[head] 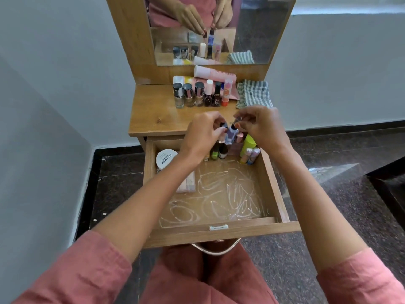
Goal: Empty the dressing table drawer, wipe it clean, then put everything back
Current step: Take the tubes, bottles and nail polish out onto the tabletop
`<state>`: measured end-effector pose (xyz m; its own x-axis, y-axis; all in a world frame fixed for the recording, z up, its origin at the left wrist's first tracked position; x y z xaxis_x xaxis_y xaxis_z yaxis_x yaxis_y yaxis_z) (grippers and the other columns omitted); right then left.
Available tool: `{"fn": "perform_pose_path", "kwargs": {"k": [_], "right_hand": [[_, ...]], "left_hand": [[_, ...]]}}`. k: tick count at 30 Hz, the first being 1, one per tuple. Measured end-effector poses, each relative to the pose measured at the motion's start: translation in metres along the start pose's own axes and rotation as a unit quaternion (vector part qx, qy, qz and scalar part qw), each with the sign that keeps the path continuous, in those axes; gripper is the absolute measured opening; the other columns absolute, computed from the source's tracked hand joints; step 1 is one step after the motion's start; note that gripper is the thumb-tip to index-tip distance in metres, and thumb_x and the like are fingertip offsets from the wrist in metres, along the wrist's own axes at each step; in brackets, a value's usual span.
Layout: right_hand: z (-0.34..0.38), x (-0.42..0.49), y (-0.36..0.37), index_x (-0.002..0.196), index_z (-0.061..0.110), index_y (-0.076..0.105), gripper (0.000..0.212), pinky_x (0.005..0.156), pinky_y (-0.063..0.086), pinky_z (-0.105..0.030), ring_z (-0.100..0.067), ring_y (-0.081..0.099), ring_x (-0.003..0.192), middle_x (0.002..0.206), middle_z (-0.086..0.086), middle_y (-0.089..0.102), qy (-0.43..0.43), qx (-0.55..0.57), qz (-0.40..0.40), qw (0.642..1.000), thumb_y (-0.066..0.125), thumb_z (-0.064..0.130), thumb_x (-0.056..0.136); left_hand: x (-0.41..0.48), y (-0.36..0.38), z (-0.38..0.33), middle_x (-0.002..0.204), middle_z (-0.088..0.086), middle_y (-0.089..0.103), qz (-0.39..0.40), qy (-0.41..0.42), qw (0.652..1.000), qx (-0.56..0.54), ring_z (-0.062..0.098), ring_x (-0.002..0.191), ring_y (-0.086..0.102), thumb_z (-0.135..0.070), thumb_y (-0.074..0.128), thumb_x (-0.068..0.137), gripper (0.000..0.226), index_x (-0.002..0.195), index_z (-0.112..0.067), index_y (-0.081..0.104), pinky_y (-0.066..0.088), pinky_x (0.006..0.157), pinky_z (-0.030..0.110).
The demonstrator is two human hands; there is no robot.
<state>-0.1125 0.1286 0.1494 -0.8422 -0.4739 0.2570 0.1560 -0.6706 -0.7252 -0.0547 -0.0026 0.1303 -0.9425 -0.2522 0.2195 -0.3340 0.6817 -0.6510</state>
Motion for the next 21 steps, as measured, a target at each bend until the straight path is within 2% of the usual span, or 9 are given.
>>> {"fn": "perform_pose_path", "kwargs": {"k": [4,9,12,15,21], "right_hand": [[0.017,0.023,0.009,0.097,0.001,0.069,0.02,0.077,0.049,-0.02,-0.018,0.063,0.077,0.089,-0.012,0.069,-0.019,0.006,-0.009,1.0,0.066,-0.002,0.078],[0.039,0.051,0.027,0.095,0.001,0.069,0.018,0.067,0.044,-0.009,-0.011,0.059,0.075,0.083,-0.004,0.065,-0.034,0.011,-0.018,0.999,0.064,-0.003,0.079],[0.048,0.066,0.042,0.095,0.001,0.069,0.018,0.075,0.052,-0.021,-0.015,0.063,0.081,0.087,-0.007,0.067,-0.039,0.016,-0.006,0.999,0.061,-0.005,0.08],[0.049,0.078,0.056,0.095,0.002,0.068,0.02,0.081,0.053,-0.039,-0.016,0.063,0.08,0.085,-0.007,0.066,-0.025,0.02,0.014,0.999,0.056,-0.007,0.081],[0.048,0.091,0.069,0.101,0.004,0.068,0.023,0.08,0.053,-0.035,-0.013,0.061,0.083,0.097,-0.011,0.069,-0.029,0.01,0.012,0.999,0.055,-0.004,0.083]], "left_hand": [[0.012,-0.026,0.006,0.097,0.006,0.069,-0.028,-0.001,1.0,-0.001,0.011,0.084,0.06,-0.008,0.065,0.081,0.02,0.101,-0.006,0.066,0.052,0.08,0.024],[0.031,-0.053,0.025,0.097,0.005,0.067,-0.063,-0.032,0.997,-0.007,0.008,0.084,0.057,-0.006,0.066,0.081,0.023,0.104,-0.006,0.066,0.045,0.069,0.01],[0.04,-0.063,0.036,0.098,0.009,0.068,-0.082,-0.045,0.996,0.004,0.01,0.083,0.058,-0.005,0.066,0.081,0.023,0.104,-0.004,0.066,0.043,0.067,0.007],[0.047,-0.068,0.047,0.099,0.01,0.069,-0.089,-0.052,0.994,0.024,0.01,0.082,0.057,-0.006,0.067,0.08,0.024,0.104,-0.004,0.067,0.043,0.067,0.01],[0.054,-0.066,0.063,0.1,0.01,0.068,-0.088,-0.063,0.994,0.028,0.009,0.083,0.057,-0.004,0.066,0.081,0.022,0.103,-0.004,0.067,0.042,0.07,0.009]]}}
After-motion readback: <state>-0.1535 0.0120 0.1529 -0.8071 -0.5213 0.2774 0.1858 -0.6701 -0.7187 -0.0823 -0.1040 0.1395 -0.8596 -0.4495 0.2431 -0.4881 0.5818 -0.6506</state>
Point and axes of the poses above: each hand's wrist, its own x-axis towards the middle knuckle, its own y-axis out of the palm, z = x × y, the point moved 1 cm from there along x, towards the middle knuckle
